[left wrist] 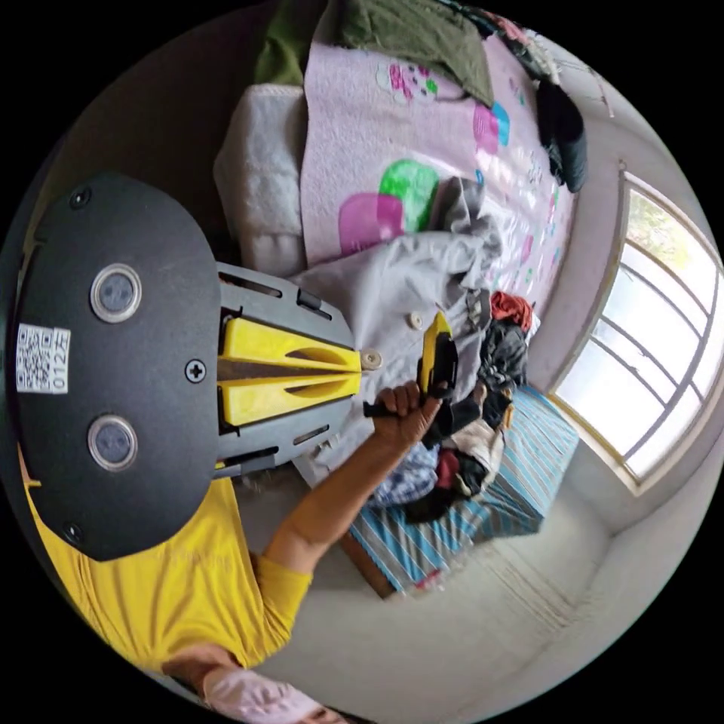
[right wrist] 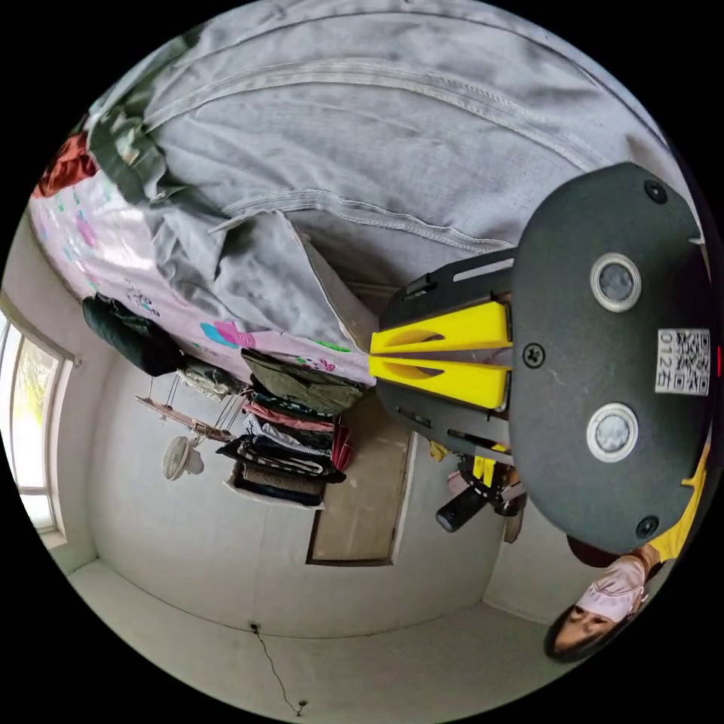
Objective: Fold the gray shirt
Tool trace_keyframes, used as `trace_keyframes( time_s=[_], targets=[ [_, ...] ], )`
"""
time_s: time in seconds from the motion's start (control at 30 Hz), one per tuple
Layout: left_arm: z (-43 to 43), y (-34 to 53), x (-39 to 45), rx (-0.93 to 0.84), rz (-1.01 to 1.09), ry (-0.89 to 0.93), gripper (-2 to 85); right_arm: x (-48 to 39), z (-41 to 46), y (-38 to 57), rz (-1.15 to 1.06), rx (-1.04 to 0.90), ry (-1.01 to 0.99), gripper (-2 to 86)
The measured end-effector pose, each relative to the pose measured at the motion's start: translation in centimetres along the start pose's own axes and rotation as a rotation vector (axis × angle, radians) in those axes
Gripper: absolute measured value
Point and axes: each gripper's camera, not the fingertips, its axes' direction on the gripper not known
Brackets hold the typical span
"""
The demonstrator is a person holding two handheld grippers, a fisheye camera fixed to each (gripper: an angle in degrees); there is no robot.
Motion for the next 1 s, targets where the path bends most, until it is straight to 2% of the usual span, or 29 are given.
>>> trace_keyframes(
  time_s=[0.17, 0.33, 0.5, 0.6, 0.87, 0.93, 1.0],
  targets=[
    [3.7, -5.0, 0.3, 0.015, -0.039, 0.188, 0.3, -1.2, -5.1, -1.9, -0.061, -0.045, 0.051, 0.9],
    [10.9, -8.2, -0.1, -0.033, -0.099, 0.217, 0.3, 0.8, -8.8, -2.6, -0.042, -0.046, 0.177, 1.0],
    [17.4, -8.9, -2.2, -0.082, -0.183, 0.222, 0.4, 4.1, -8.9, -1.6, -0.024, -0.086, 0.348, 1.1],
    [19.9, -8.5, -3.2, -0.108, -0.223, 0.202, 0.4, 5.8, -8.3, -0.1, -0.031, -0.066, 0.383, 1.1],
    [23.1, -7.2, -3.9, -0.189, -0.242, 0.096, 1.0, 6.8, -5.2, 4.1, -0.058, -0.009, 0.469, 1.0],
    [22.9, -6.8, -3.9, -0.188, -0.236, 0.114, 1.6, 5.9, -4.7, 5.3, -0.078, 0.003, 0.487, 1.2],
    [21.1, -6.4, -3.0, -0.127, -0.184, 0.238, 3.1, 5.0, -4.6, 6.4, -0.097, 0.017, 0.514, 1.4]
  ],
)
